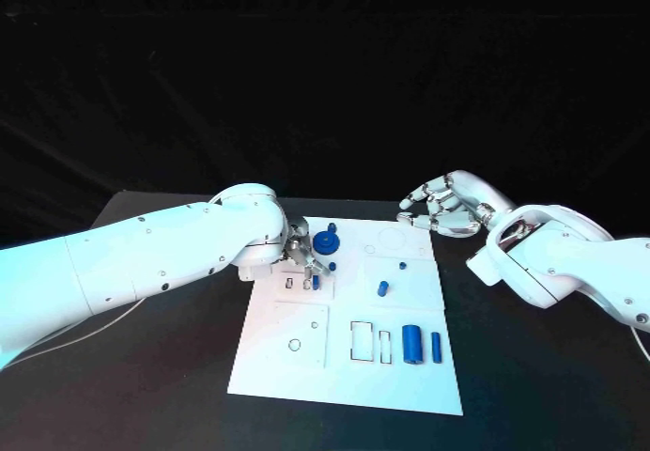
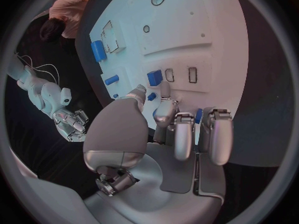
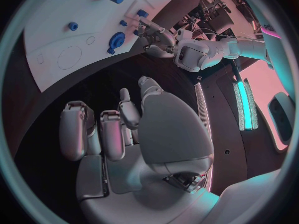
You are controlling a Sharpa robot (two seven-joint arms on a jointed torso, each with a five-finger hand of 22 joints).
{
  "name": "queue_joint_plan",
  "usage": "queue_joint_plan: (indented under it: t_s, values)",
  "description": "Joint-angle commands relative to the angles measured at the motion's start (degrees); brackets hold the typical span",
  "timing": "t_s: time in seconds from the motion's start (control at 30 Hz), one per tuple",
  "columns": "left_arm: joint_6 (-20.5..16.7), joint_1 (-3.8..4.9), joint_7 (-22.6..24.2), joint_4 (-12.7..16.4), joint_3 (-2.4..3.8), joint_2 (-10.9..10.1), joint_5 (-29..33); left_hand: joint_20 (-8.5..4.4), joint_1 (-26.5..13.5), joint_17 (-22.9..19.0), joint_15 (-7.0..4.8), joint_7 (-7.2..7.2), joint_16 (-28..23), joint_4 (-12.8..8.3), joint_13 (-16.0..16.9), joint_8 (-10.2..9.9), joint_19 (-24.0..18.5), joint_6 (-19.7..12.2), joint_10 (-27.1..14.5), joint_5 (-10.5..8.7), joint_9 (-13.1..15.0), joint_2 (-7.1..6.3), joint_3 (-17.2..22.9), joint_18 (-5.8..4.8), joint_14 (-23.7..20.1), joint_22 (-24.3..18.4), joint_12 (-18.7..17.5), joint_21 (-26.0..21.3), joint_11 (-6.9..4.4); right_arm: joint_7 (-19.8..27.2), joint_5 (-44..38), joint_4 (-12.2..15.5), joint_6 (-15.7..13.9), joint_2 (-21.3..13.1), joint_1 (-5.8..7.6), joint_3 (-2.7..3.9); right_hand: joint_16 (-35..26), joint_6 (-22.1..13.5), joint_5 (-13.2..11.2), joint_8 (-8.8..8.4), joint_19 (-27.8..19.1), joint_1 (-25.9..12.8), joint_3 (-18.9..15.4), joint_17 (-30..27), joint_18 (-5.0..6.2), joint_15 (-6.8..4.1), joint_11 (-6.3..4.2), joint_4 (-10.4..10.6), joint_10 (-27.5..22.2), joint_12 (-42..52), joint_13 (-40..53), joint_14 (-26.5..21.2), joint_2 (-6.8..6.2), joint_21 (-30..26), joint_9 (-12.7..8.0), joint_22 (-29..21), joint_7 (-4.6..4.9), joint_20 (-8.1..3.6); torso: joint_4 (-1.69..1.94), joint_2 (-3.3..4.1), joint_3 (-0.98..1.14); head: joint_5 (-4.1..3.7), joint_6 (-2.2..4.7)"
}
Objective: Assemble the parts on the task board
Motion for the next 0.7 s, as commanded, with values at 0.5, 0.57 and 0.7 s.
queue_joint_plan:
  t_s: [0.5,0.57,0.7]
  values:
    - [3.44,0.02,-2.51,-0.05,-0.07,0.35,0.76,-0.32,-0.22,15.08,-0.14,0.04,0.14,-0.04,0.22,0.68,6.15,-0.67,-0.49,-0.07,0.74,0.13,0.91,-0.85,6.02,15.08,0.45,0.14,0.02,0.23,-0.68,-0.21,0.34,0.29,-0.08,0.00,-0.31,-0.01,0.35,0.26,-0.41,-0.52,-0.27,7.09,1.22,-0.51,-0.02,0.04,-0.27,-0.17,-0.02,3.98,0.01,-0.43,0.08,7.15,-0.11,-0.07,0.03,-0.10,-0.01,-0.07,-0.53]
    - [3.59,0.01,-2.50,-0.17,-0.07,0.40,0.80,-0.32,-0.08,15.08,-0.15,0.04,0.14,-0.06,0.32,0.75,6.15,-0.73,-0.46,-0.07,0.89,0.17,1.06,-0.85,6.02,15.08,0.52,0.14,0.01,0.27,-0.66,-0.21,0.35,0.30,-0.08,0.00,-0.31,0.00,0.37,0.28,-0.40,-0.51,-0.26,7.09,1.22,-0.52,-0.03,0.04,-0.28,-0.18,-0.03,3.98,0.05,-0.43,0.09,7.16,-0.11,-0.07,0.04,-0.10,0.01,-0.04,-0.55]
    - [3.95,0.01,-2.48,-0.32,-0.08,0.47,0.86,-0.33,0.44,15.08,-0.17,0.01,0.14,-0.12,0.51,0.98,6.15,-0.87,-0.42,-0.07,1.34,0.35,1.57,-0.85,6.02,15.08,0.64,0.14,-0.02,0.28,-0.64,-0.22,0.37,0.33,-0.09,0.00,-0.31,0.00,0.37,0.28,-0.40,-0.51,-0.26,7.09,1.22,-0.52,-0.03,0.04,-0.28,-0.18,-0.03,3.98,0.05,-0.43,0.09,7.16,-0.11,-0.07,0.02,-0.02,0.04,-0.02,-0.52]
